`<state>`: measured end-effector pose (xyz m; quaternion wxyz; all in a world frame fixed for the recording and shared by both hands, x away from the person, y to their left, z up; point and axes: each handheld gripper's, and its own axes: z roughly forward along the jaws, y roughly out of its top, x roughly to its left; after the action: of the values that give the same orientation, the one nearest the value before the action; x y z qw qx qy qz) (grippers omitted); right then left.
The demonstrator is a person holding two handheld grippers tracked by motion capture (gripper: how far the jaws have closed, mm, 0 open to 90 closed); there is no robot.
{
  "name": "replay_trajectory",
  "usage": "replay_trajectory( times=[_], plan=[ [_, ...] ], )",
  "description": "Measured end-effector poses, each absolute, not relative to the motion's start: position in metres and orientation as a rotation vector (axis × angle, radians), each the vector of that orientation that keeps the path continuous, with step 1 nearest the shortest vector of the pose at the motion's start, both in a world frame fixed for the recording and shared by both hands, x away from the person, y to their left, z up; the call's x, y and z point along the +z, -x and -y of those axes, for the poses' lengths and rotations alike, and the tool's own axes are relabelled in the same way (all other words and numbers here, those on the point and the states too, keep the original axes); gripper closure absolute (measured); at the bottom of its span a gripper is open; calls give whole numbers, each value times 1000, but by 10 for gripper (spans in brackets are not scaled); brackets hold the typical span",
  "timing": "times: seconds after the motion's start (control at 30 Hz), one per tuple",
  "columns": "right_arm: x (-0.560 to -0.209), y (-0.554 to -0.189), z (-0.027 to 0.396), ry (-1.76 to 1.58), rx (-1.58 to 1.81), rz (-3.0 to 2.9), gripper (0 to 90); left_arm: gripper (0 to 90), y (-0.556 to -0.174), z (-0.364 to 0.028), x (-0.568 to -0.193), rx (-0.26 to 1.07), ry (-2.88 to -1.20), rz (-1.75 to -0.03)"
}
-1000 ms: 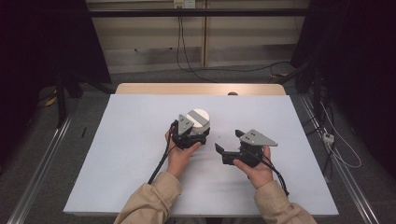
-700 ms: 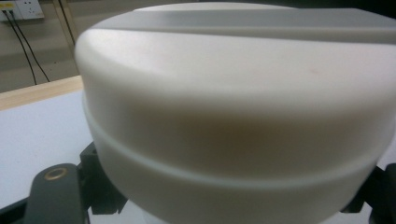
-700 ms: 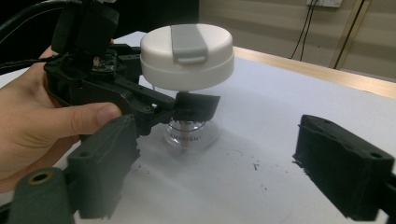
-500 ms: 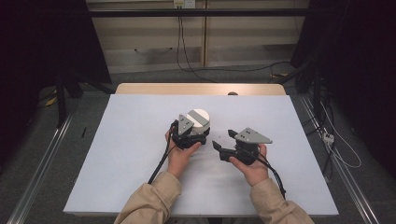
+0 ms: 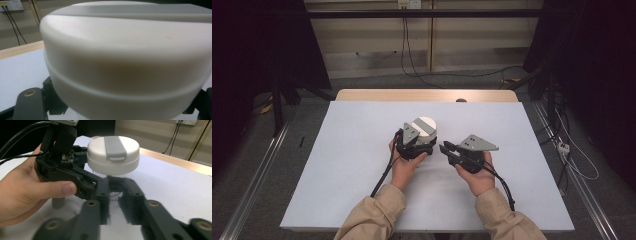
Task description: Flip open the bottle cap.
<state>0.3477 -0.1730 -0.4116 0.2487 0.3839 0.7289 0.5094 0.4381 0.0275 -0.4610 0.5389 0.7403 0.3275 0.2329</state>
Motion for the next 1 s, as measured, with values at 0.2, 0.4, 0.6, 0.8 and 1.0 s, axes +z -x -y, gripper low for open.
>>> replay_trajectory(
  times=[0.2,0.4,0.6,0.8,1.0],
  plan=[
    [-412,-350,170,-1036,1381,-2009,900,187,-438,-27,-461,555,-1764,-776],
    [-414,-356,167,-1042,1365,-2021,900,187,-438,-27,-461,558,-1765,-775],
    [-414,-366,161,-1042,1346,-2037,900,187,-438,-27,-461,560,-1766,-776],
    [-413,-374,158,-1061,1348,-2038,900,187,-438,-27,-461,565,-1768,-773],
    [-411,-377,155,-1053,1324,-2037,900,187,-437,-26,-461,570,-1770,-771]
  ],
)
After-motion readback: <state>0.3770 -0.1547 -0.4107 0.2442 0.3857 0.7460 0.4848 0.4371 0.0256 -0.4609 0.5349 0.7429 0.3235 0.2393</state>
